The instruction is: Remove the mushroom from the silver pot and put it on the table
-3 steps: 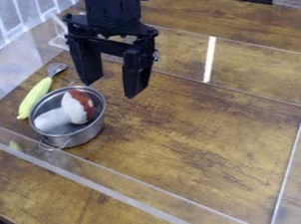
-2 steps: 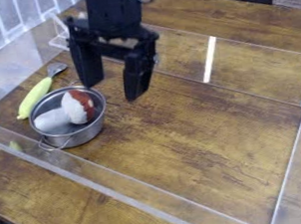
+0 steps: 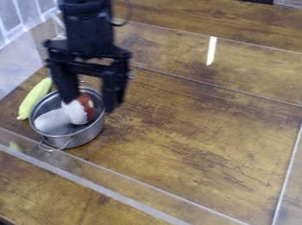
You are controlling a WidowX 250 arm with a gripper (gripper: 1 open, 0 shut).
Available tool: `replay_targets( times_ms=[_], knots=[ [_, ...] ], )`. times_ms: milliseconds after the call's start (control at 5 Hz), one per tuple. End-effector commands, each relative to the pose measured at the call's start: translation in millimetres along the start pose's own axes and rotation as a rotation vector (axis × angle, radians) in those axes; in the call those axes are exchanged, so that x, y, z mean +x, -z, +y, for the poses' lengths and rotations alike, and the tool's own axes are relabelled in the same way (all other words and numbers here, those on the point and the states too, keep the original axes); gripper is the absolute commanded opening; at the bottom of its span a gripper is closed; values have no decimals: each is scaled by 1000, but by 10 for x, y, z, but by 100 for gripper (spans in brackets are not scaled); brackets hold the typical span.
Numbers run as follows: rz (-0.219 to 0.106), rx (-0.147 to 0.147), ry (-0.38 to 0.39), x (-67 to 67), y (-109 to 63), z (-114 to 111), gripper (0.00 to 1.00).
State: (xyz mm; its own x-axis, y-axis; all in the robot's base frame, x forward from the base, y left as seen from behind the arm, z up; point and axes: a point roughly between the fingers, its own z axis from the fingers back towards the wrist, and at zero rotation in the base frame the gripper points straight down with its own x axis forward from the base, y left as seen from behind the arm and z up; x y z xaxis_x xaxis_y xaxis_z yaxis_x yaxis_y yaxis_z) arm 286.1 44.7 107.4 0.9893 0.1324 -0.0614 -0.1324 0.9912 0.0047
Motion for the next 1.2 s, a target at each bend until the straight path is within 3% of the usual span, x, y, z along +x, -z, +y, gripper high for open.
replay_targets(
  times_ms=[0,400,1000],
  knots=[
    [-114,0,-47,41,-201,305,100],
    [-173,-30,-70,173,5,436,100],
    [-220,-54,-98,338,310,435,100]
  ],
)
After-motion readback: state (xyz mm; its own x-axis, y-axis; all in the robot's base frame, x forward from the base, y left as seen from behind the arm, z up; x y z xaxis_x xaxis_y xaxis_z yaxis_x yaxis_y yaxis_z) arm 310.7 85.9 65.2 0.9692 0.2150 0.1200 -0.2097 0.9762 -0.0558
